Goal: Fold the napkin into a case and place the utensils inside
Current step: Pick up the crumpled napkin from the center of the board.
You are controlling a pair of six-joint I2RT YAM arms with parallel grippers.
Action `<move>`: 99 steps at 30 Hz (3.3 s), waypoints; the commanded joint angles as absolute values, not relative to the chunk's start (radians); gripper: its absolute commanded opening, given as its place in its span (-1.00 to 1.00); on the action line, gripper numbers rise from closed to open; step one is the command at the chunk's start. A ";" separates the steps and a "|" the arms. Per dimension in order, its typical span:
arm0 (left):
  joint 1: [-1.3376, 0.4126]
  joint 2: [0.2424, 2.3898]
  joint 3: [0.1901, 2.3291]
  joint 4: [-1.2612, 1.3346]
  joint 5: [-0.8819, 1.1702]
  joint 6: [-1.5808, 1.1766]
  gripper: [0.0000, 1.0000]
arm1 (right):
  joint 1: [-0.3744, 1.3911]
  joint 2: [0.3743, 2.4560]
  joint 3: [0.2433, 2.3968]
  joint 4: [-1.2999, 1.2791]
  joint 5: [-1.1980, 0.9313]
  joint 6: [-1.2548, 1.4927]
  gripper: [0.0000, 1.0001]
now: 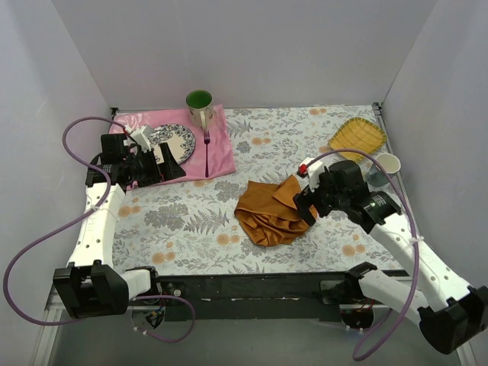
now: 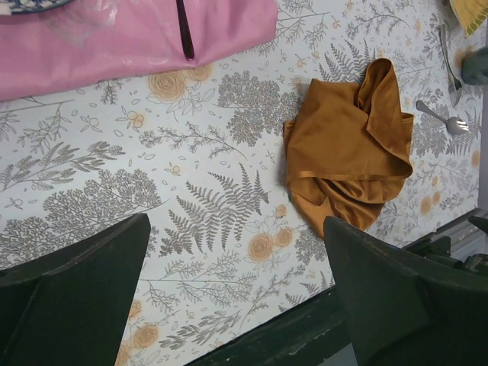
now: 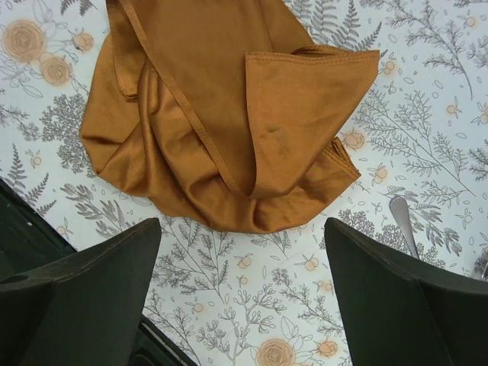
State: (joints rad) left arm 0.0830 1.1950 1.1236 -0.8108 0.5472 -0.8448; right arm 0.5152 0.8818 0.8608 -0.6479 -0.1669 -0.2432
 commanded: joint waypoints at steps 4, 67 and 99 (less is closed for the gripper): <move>0.083 1.154 1.144 -0.756 0.447 -0.769 0.96 | 0.511 1.149 1.021 -0.537 -0.150 -0.336 0.93; 0.060 1.143 1.003 -0.563 0.439 -0.697 0.96 | 0.600 1.671 1.252 -0.495 -0.038 -0.258 -0.97; -0.634 1.285 0.584 0.241 0.250 -0.945 0.17 | 0.233 1.229 1.359 -0.408 0.078 -0.117 -0.97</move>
State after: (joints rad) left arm -0.6319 1.2156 0.5518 0.1223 0.3893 -0.8940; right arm 0.2379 1.2343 1.3590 -0.4816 0.0750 -0.1474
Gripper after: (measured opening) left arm 0.630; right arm 0.022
